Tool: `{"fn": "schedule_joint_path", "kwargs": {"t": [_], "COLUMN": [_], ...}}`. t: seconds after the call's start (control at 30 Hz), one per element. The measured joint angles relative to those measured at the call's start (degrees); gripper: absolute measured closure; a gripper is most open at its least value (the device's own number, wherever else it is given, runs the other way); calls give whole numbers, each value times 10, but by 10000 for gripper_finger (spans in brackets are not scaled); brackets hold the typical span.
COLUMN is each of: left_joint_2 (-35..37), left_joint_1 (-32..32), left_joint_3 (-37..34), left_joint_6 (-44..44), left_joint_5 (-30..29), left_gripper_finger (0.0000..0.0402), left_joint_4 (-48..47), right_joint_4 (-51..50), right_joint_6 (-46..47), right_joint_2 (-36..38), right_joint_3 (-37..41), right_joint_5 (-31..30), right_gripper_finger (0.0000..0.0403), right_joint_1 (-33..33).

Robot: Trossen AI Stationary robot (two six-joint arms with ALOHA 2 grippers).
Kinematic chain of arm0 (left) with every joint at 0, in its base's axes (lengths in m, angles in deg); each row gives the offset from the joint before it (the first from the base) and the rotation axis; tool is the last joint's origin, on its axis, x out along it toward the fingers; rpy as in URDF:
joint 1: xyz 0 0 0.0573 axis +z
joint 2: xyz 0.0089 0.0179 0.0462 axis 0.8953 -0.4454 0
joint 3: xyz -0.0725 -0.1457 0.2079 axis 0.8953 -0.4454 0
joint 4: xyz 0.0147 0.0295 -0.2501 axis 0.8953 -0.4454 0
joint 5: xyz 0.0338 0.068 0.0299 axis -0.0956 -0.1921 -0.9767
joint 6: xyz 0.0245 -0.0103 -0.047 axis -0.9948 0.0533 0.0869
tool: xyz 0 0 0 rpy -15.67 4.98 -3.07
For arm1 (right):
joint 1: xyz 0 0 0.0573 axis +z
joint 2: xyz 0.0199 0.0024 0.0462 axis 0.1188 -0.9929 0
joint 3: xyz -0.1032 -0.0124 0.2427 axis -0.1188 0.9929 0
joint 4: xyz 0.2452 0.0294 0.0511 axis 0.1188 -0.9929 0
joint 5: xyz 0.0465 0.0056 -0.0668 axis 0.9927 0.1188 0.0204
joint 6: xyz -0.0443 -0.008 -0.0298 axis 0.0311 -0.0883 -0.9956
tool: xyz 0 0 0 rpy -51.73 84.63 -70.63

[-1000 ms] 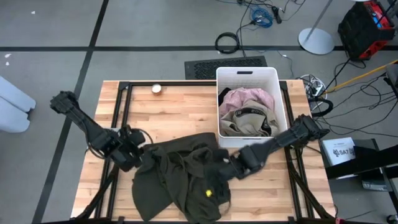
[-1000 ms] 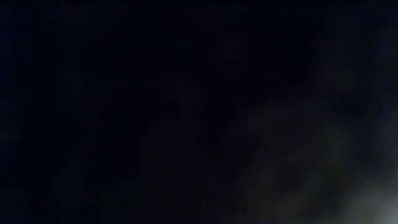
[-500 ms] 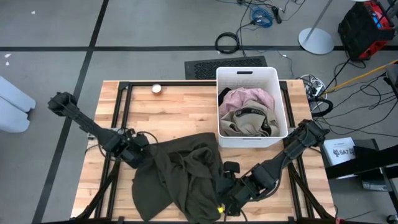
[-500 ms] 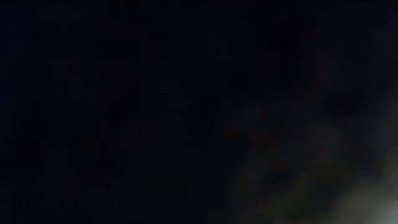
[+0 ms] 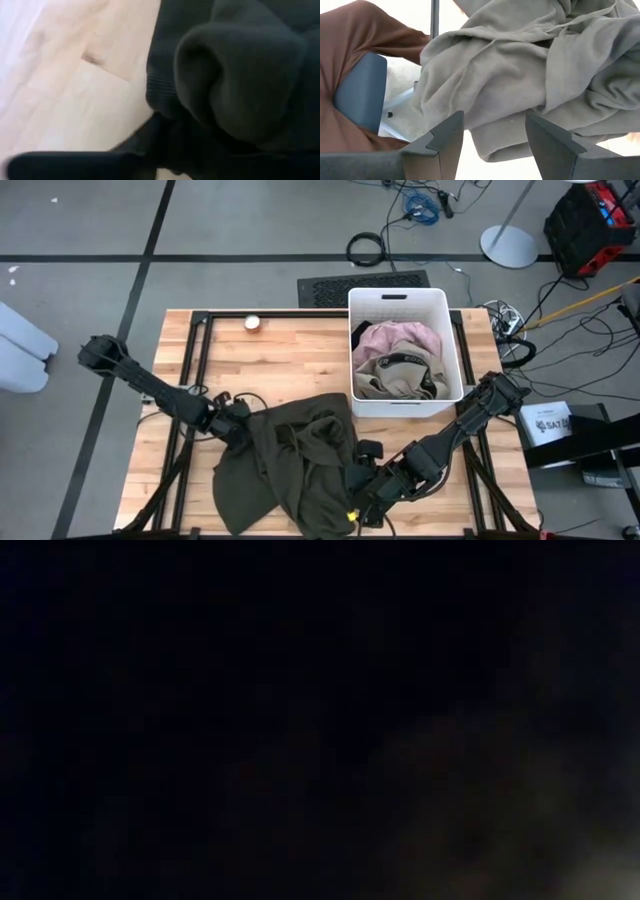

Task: Sort clothes
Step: Put the black jacket into the laundry bin

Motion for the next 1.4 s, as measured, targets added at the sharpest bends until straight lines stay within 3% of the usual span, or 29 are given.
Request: {"fn": "schedule_joint_path", "kwargs": {"t": [0.07,0.13,0.27,0.43,0.63,0.83,1.1,1.23,1.4], "left_joint_2": [3,12,20,25,26,18,-61,-123,-203], "left_joint_1": [1,1,1,0,1,5,48,70,78], "left_joint_3": [8,21,81,205,349,422,429,473,537], "left_joint_6": [-8,-7,-13,-23,-42,-76,-259,-331,-400], "left_joint_5": [7,19,23,-45,-98,-87,13,28,67], "left_gripper_finger": [358,384,394,397,398,398,398,398,398], "left_joint_4": [-21,-64,-201,-395,-506,-427,-96,-55,3], "right_joint_4": [1,2,1,0,0,0,-18,-72,-72], "right_joint_6": [0,2,2,2,2,12,15,40,21], "right_joint_2": [2,4,15,26,39,55,71,72,71], "right_joint_3": [0,0,0,0,0,0,0,4,41], "right_joint_5": [0,0,-2,-3,-3,-1,-2,-10,-66], "right_gripper_finger": [204,204,204,204,204,204,204,204,204], "right_joint_1": [1,4,4,4,5,11,19,26,44]}}
